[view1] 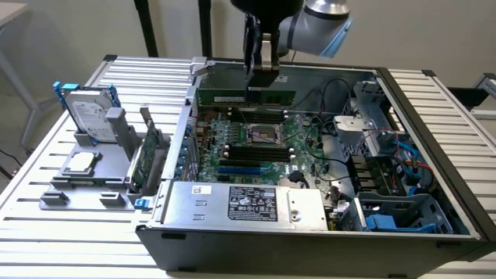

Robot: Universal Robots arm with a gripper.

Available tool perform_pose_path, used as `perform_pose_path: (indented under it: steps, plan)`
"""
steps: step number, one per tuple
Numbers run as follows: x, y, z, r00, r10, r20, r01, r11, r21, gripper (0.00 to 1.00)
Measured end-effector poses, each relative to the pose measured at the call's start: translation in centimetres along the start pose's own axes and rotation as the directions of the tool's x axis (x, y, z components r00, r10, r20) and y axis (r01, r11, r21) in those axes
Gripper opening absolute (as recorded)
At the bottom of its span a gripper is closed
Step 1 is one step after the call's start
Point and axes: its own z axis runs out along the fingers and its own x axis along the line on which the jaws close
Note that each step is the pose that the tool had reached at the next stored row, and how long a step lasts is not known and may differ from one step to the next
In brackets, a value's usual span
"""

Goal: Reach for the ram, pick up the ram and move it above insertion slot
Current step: 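Pick up the ram and move it above insertion slot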

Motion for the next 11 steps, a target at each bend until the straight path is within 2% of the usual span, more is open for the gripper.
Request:
perform_pose_path:
  steps: [5,11]
  plan:
    - [-0.8,-1.53,0.46,1.0,0.001,0.0001,-0.001,1.0,0.0001,0.14]
    - [-0.8,-2.8,1.2,0.9998,0.021,0.001,-0.021,0.9998,0.001,0.14]
